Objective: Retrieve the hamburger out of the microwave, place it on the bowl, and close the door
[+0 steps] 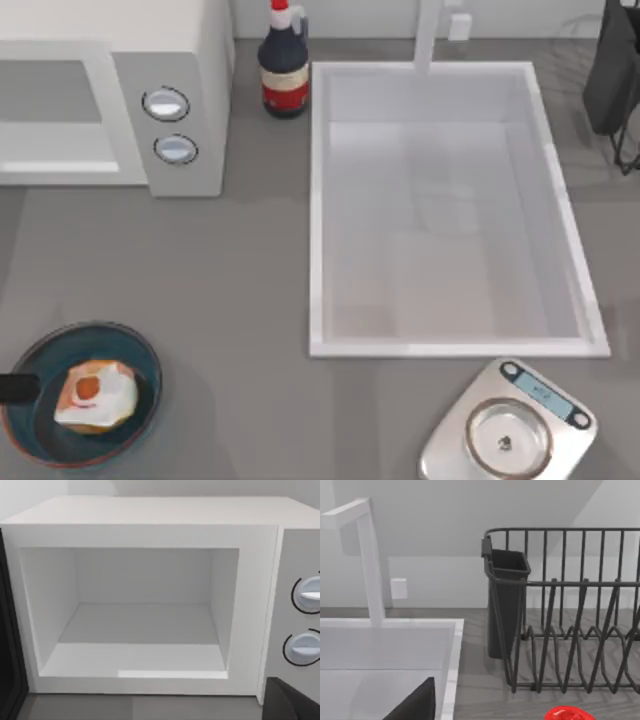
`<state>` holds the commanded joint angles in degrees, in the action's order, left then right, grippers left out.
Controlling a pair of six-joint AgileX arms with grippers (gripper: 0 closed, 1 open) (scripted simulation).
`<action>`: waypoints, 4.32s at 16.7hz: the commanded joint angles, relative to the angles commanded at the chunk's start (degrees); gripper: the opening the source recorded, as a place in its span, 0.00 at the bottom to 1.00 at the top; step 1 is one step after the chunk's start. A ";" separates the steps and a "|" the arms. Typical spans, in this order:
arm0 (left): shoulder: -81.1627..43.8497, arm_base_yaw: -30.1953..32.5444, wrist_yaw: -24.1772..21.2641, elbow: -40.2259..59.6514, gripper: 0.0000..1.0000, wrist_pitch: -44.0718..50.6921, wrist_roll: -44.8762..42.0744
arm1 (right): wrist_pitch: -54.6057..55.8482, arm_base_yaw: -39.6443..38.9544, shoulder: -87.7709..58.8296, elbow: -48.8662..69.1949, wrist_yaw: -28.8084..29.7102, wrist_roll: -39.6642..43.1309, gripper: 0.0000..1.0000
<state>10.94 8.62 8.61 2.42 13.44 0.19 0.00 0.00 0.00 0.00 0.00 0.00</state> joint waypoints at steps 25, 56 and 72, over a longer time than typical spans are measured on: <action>1.76 -3.38 -3.23 -0.52 0.00 3.00 0.27 | 0.00 0.00 0.00 0.00 0.00 0.00 1.00; -109.25 -68.16 -46.83 74.41 0.00 29.38 -52.38 | 0.00 0.00 0.00 0.00 0.00 0.00 1.00; -116.41 -68.32 -46.97 59.14 0.00 7.14 -52.68 | 0.00 0.00 0.00 0.00 0.00 0.00 1.00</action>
<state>-105.47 -59.70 -38.36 61.56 20.58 -52.49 0.00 0.00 0.00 0.00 0.00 0.00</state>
